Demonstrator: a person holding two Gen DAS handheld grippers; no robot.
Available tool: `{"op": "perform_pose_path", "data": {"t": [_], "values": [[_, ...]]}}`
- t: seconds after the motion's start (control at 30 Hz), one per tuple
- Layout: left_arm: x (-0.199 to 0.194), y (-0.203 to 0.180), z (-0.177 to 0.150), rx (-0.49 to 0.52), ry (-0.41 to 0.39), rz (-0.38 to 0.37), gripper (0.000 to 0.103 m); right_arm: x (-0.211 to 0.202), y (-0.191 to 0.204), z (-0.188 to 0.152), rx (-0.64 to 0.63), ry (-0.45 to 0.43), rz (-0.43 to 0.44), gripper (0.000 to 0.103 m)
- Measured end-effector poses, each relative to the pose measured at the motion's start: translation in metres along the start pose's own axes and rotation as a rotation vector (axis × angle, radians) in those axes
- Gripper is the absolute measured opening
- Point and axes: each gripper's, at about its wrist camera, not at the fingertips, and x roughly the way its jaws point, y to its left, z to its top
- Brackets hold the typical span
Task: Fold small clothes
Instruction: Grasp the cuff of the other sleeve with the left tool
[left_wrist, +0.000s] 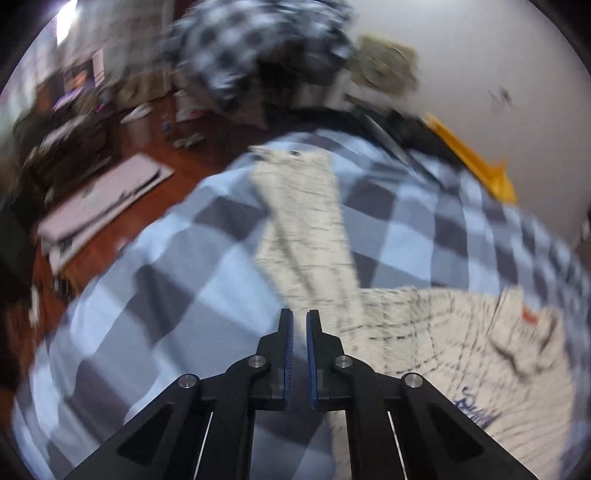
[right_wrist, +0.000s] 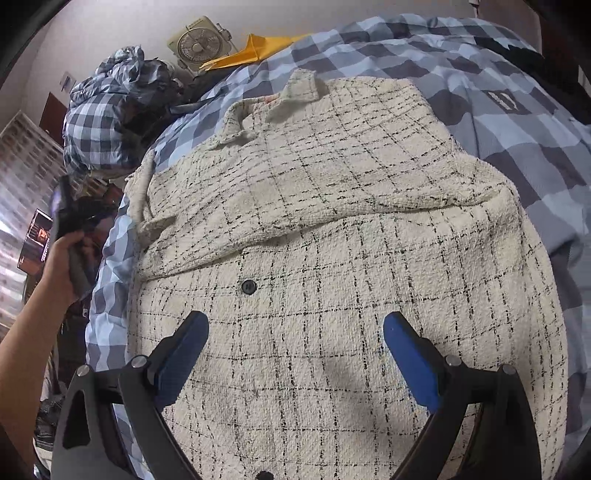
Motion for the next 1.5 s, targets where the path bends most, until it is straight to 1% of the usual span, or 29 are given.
{"op": "perform_pose_path", "data": {"t": [0.07,0.1,0.13,0.2,0.33,0.47,0.5,0.57,0.6,0.63,0.7,0.87,0.9,0.93,0.97,1.0,1.03,1.07,1.13,1.17,1.2,1.27,1.3,1.33,1.37,1.4,1.43,1.47,1.5], "values": [[-0.005,0.021,-0.005,-0.042,0.028,0.011,0.005,-0.001,0.001,0.001,-0.001,-0.007,-0.004,0.094],[-0.004,0.030,-0.008,-0.036,0.063,0.002,0.005,-0.001,0.001,0.001,0.001,-0.006,-0.004,0.094],[-0.005,0.032,-0.008,-0.013,0.072,0.036,0.006,-0.001,0.000,0.001,0.004,-0.001,0.001,0.094],[-0.010,0.031,-0.007,0.022,0.059,0.052,0.006,-0.002,0.000,0.000,0.016,0.005,0.016,0.094],[0.006,-0.006,-0.002,0.120,0.177,-0.001,0.008,0.000,0.002,-0.001,0.010,0.005,0.006,0.094],[0.024,-0.044,-0.005,0.127,0.198,-0.035,0.011,0.007,-0.001,-0.001,0.017,0.023,-0.002,0.094],[0.031,-0.054,-0.004,0.118,0.205,-0.050,0.020,0.008,-0.002,-0.001,0.023,0.028,-0.001,0.094],[0.045,-0.066,-0.005,0.106,0.217,-0.046,0.089,0.009,-0.004,-0.001,0.036,0.034,0.006,0.094],[0.049,-0.069,-0.005,0.096,0.205,-0.035,0.099,0.009,-0.005,-0.002,0.041,0.037,0.010,0.094],[0.055,-0.072,-0.005,0.084,0.188,-0.019,0.103,0.010,-0.005,-0.002,0.042,0.039,0.010,0.094],[0.067,-0.076,-0.002,0.083,0.170,0.033,0.103,0.013,-0.004,-0.002,0.035,0.048,0.009,0.094],[0.104,-0.080,0.002,0.142,0.186,0.149,0.103,0.020,-0.002,-0.003,0.029,0.073,0.012,0.094],[0.108,-0.080,0.004,0.153,0.189,0.174,0.101,0.021,-0.002,-0.004,0.027,0.075,0.010,0.094],[0.112,-0.081,0.006,0.172,0.187,0.196,0.096,0.022,-0.002,-0.004,0.026,0.076,0.008,0.094],[0.115,-0.083,0.008,0.204,0.178,0.209,0.090,0.022,-0.002,-0.004,0.024,0.077,0.006,0.094],[0.117,-0.085,0.010,0.241,0.171,0.227,0.061,0.022,-0.003,-0.004,0.024,0.076,0.004,0.094],[0.117,-0.085,0.011,0.269,0.176,0.242,0.019,0.023,-0.003,-0.004,0.025,0.076,0.002,0.094],[0.117,-0.085,0.011,0.291,0.187,0.242,0.011,0.023,-0.003,-0.004,0.024,0.076,-0.001,0.094],[0.112,-0.081,0.012,0.323,0.182,0.247,0.007,0.022,-0.003,-0.004,0.022,0.077,-0.008,0.094],[0.106,-0.076,0.013,0.308,0.171,0.246,0.007,0.022,-0.003,-0.004,0.021,0.076,-0.009,0.094],[0.096,-0.063,0.016,0.250,0.151,0.224,0.007,0.021,-0.003,-0.004,0.022,0.073,-0.012,0.094],[0.076,-0.030,0.019,0.068,0.127,0.138,0.007,0.020,-0.003,-0.004,0.022,0.071,-0.015,0.094],[0.067,-0.015,0.017,-0.005,0.113,0.086,0.007,0.019,-0.003,-0.005,0.022,0.070,-0.016,0.094],[0.055,0.012,0.012,-0.133,0.097,-0.003,0.007,0.018,-0.003,-0.005,0.022,0.067,-0.015,0.094],[0.049,0.028,0.006,-0.214,0.094,-0.065,0.007,0.017,-0.003,-0.005,0.023,0.064,-0.013,0.094],[0.040,0.058,-0.007,-0.362,0.080,-0.179,0.006,0.014,-0.003,-0.005,0.022,0.059,-0.011,0.094],[0.037,0.082,-0.024,-0.483,0.088,-0.247,0.006,0.014,-0.002,-0.005,0.022,0.057,-0.009,0.094],[0.034,0.103,-0.043,-0.590,0.111,-0.290,0.007,0.012,-0.001,-0.005,0.021,0.054,-0.004,0.094],[0.032,0.117,-0.059,-0.658,0.122,-0.311,0.007,0.010,-0.001,-0.005,0.022,0.049,0.003,0.094]]}}
